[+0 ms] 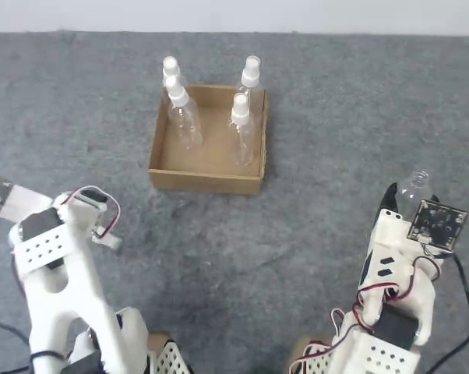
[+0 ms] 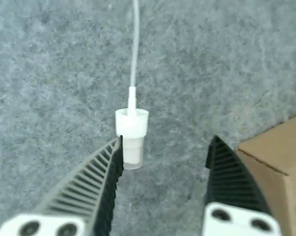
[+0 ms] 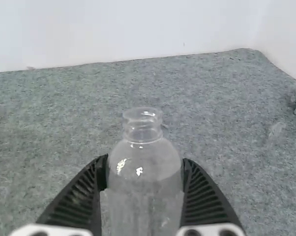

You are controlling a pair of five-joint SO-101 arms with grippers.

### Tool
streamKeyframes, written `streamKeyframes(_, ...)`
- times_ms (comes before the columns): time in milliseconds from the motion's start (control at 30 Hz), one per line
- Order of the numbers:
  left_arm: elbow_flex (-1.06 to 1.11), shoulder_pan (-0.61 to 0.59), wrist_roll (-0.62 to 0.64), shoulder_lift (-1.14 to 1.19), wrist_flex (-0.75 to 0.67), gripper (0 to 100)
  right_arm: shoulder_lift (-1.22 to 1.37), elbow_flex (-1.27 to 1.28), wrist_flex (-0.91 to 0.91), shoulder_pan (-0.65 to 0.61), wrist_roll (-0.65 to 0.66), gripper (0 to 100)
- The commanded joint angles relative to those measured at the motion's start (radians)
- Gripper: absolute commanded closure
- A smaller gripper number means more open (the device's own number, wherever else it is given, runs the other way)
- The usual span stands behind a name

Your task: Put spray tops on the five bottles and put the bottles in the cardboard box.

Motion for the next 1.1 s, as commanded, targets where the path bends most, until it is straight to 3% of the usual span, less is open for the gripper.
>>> streamKeyframes(0,-0.091,-0.003,-0.006,-0.002,0.015,79,-0.018,-0.015,-0.025,-0.012,0.015,97.9)
streamKeyframes(233,-0.268,-0.008,-0.192,0.006,0.224,84,-0.018,-0.015,-0.025,-0.012,0.015,97.9)
streamKeyframes(500,-0.421,-0.006,-0.566,0.006,0.486,90,-0.018,-0.015,-0.025,-0.012,0.038,97.9)
streamKeyframes(667,-0.418,-0.003,-0.766,0.006,0.496,96,-0.018,-0.014,-0.025,-0.038,0.043,97.9)
streamKeyframes(1067,-0.417,-0.005,-1.347,0.006,0.491,98,-0.018,-0.014,-0.024,-0.047,0.044,97.9)
